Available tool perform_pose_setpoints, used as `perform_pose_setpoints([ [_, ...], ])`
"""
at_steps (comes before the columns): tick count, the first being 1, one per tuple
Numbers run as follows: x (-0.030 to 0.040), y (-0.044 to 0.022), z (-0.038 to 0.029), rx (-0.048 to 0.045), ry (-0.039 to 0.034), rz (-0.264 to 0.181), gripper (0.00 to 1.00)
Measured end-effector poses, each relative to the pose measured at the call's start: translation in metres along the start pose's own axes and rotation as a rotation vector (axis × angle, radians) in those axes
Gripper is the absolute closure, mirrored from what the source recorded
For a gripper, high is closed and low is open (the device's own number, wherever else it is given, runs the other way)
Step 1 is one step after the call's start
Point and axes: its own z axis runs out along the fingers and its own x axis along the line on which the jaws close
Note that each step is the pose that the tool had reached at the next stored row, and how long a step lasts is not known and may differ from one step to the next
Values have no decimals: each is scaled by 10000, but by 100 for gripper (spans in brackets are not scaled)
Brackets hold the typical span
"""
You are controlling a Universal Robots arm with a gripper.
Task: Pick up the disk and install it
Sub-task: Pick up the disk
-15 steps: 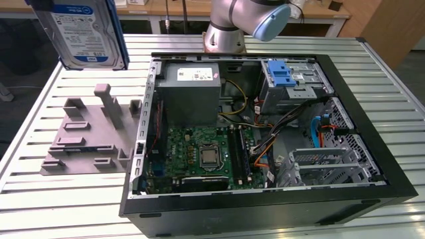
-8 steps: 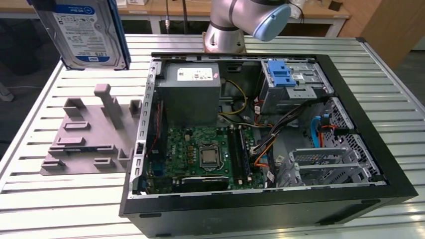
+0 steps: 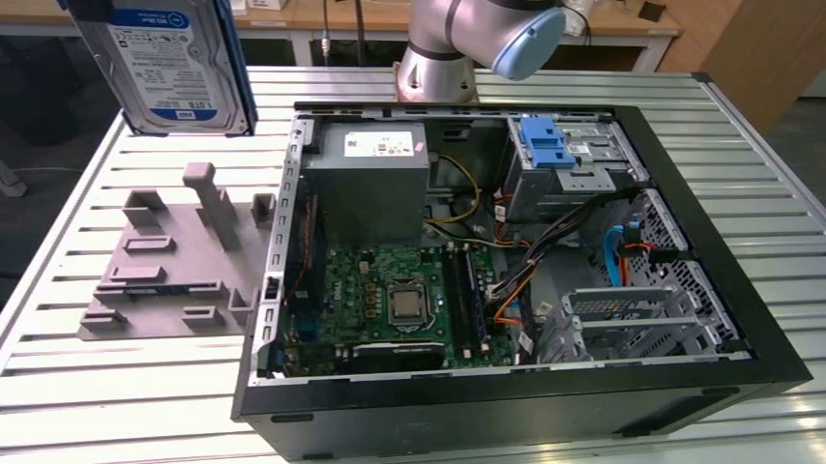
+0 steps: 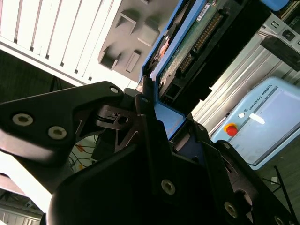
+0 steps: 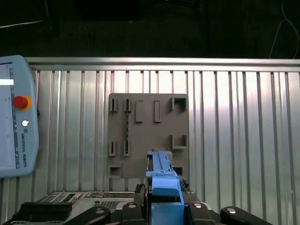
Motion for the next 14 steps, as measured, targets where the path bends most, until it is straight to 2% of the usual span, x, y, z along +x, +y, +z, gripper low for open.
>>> perform_pose_setpoints([
  [14, -1, -59, -4, 0, 0, 0, 64],
])
